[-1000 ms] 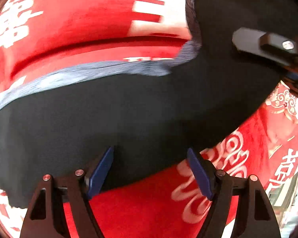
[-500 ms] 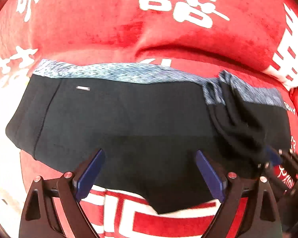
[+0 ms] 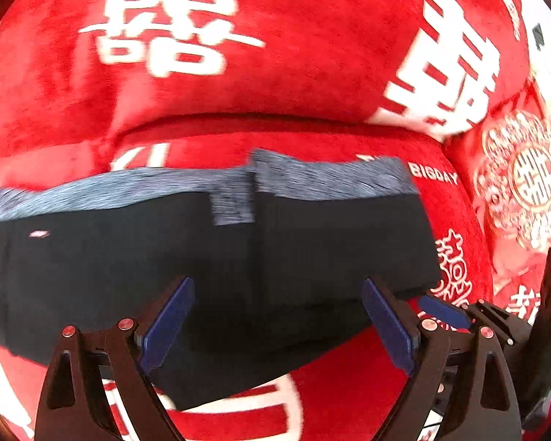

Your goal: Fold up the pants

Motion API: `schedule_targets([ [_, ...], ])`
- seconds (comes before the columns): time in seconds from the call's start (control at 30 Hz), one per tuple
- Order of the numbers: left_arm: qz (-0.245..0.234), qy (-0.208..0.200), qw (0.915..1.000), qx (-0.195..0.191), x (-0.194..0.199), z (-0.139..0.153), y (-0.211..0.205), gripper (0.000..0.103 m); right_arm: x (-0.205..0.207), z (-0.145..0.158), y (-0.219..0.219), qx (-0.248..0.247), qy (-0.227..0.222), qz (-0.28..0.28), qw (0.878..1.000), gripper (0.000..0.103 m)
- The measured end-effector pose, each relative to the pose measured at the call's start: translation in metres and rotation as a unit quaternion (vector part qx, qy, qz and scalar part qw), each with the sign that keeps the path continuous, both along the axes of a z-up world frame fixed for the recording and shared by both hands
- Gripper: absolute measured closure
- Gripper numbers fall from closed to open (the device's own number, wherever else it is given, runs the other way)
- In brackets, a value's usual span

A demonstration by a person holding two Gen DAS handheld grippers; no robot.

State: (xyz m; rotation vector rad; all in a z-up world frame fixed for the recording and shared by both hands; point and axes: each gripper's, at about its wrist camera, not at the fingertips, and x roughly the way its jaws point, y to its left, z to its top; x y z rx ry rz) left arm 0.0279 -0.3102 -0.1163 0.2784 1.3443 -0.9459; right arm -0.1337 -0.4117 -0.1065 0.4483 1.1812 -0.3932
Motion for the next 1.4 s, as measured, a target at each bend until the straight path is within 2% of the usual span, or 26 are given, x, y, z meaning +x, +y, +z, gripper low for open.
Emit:
schedule_targets([
  [0.1,-0.013,0.010,0.9999,0.004,-0.001,-0.009,-0.016,0.029,-0.013,-0.008,-0.012,0.018,0.006,-0.018,1.000,0.053],
  [0.2,-0.020,0.026,0.9993,0.021,0.004,-0.022,-0.025,0.040,-0.019,-0.011,-0.018,0.038,0.002,-0.034,0.999,0.053],
  [0.23,-0.023,0.026,0.9988,0.035,0.002,-0.026,-0.027,0.063,-0.022,-0.012,-0.019,0.043,0.000,-0.040,0.998,0.053],
  [0.3,-0.028,0.038,0.9973,0.057,0.004,-0.036,-0.029,0.087,-0.034,-0.011,-0.020,0.051,-0.003,-0.047,0.998,0.057],
  [0.37,-0.023,0.053,0.9974,0.042,0.007,-0.031,-0.023,0.087,-0.036,-0.011,-0.026,0.064,-0.007,-0.053,0.997,0.061],
  [0.47,-0.038,0.042,0.9979,0.031,0.002,-0.012,-0.012,0.087,-0.040,-0.005,-0.032,0.071,-0.014,-0.059,0.996,0.061],
  [0.53,-0.047,0.029,0.9977,0.039,-0.003,-0.009,-0.003,0.087,-0.042,-0.001,-0.035,0.072,-0.017,-0.060,0.995,0.061],
  [0.67,-0.041,0.029,0.9961,0.072,-0.013,-0.035,0.011,0.087,-0.043,-0.001,-0.042,0.092,-0.020,-0.066,0.993,0.061],
  [0.8,-0.017,0.021,0.9978,0.060,-0.015,-0.040,0.015,0.087,-0.035,-0.001,-0.061,0.097,-0.036,-0.073,0.992,0.061],
  [1.0,-0.012,0.011,0.9979,0.062,-0.018,-0.042,0.017,0.087,0.001,-0.002,-0.115,0.095,-0.063,-0.093,0.989,0.061],
  [1.07,-0.006,0.010,0.9980,0.063,-0.018,-0.042,0.017,0.087,0.021,-0.008,-0.121,0.090,-0.060,-0.079,0.991,0.061],
  [1.13,0.006,0.007,0.9980,0.063,-0.019,-0.041,0.016,0.087,0.042,-0.025,-0.118,0.101,-0.034,-0.059,0.993,0.061],
  [1.17,0.014,0.002,0.9977,0.066,-0.020,-0.040,0.016,0.084,0.052,-0.038,-0.112,0.107,-0.011,-0.050,0.993,0.058],
  [1.2,0.022,-0.003,0.9970,0.074,-0.020,-0.039,0.017,0.072,0.057,-0.043,-0.105,0.094,0.000,-0.045,0.995,0.055],
  [1.23,0.035,-0.013,0.9957,0.085,-0.019,-0.037,0.018,0.044,0.061,-0.042,-0.095,0.064,0.005,-0.034,0.997,0.051],
  [1.27,0.052,-0.022,0.9942,0.092,-0.017,-0.034,0.021,0.029,0.065,-0.039,-0.085,0.045,0.011,-0.013,0.999,0.048],
  [1.3,0.067,-0.028,0.9935,0.088,-0.016,-0.031,0.025,0.023,0.066,-0.036,-0.077,0.036,0.013,0.003,0.999,0.048],
  [1.4,0.096,-0.019,0.9905,0.097,-0.013,-0.026,0.034,0.023,0.062,-0.030,-0.051,0.021,0.025,0.051,0.998,0.045],
])
